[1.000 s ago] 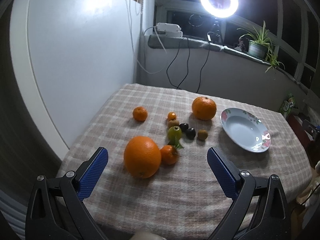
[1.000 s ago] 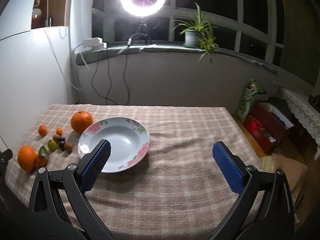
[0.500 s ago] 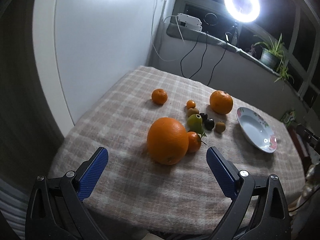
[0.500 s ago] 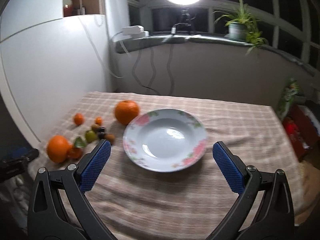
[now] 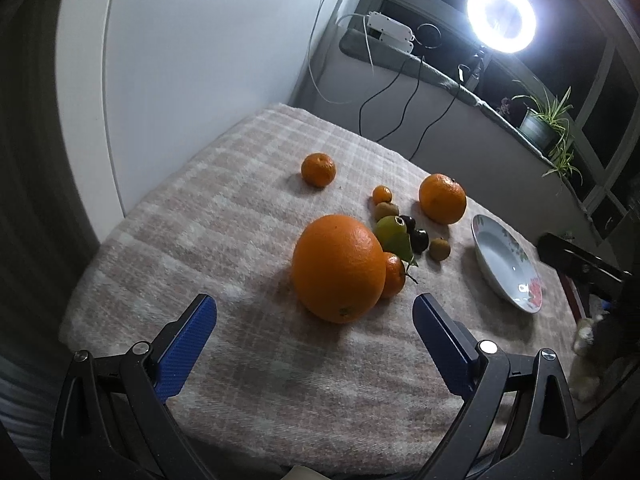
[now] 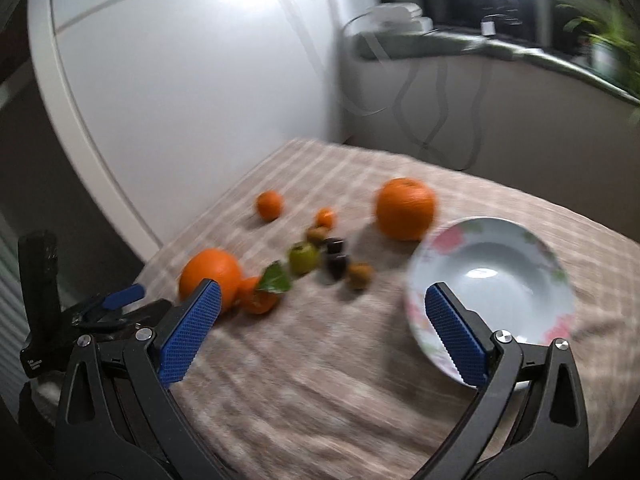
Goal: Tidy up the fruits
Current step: 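Move the right tool to the large orange and close its fingers on it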
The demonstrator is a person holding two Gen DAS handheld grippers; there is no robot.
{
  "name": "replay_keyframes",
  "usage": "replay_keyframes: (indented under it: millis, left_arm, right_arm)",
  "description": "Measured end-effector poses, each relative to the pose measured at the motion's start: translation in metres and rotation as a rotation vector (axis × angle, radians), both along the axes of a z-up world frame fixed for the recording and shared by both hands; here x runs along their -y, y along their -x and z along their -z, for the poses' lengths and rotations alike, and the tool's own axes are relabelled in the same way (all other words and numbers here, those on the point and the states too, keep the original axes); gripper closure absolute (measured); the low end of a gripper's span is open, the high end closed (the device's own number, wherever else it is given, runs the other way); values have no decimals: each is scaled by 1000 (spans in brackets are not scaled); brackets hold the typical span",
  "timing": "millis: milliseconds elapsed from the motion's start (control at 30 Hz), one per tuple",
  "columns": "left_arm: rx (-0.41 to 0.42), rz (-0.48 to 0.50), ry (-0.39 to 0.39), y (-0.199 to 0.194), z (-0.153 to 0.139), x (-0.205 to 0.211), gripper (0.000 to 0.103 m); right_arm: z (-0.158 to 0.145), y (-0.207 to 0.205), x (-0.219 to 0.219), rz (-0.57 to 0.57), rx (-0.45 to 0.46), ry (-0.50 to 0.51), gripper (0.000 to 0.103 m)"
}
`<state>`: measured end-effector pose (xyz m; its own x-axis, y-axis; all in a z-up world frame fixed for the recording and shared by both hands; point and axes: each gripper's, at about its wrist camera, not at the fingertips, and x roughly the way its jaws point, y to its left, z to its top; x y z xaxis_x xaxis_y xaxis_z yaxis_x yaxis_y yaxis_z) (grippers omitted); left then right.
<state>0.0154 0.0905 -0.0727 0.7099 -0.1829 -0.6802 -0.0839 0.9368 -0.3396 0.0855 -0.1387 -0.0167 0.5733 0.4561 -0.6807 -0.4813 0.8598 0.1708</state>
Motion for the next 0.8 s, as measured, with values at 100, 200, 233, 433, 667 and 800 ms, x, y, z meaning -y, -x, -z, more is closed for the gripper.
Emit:
replay_keyframes:
  millis: [100,200,233,433,667,800]
  left_arm:
    - [-7,8,8,-3,3,0,5]
    - [-4,17,8,-5,4,2,6]
    - [-3,22,6,-7,4,3,6]
    - [-12,37,21,-14,11,3,13]
    - [-23,63,55,-21,18,5,27]
    - [-29,68,77,-25,23,5,32]
  right_arm:
    - [12,-13,-18,-86,-74,-13,0]
    - [22,-27,-38,-161,-143,-36,0]
    - [25,-30,-43,-178,-161,-42,0]
    - [44,-50,-78,-287,-276,-64,0]
    - [65,-68,-103,-327,-395,-96,13]
    - [69,-71,-108,-353,-422,-99,24]
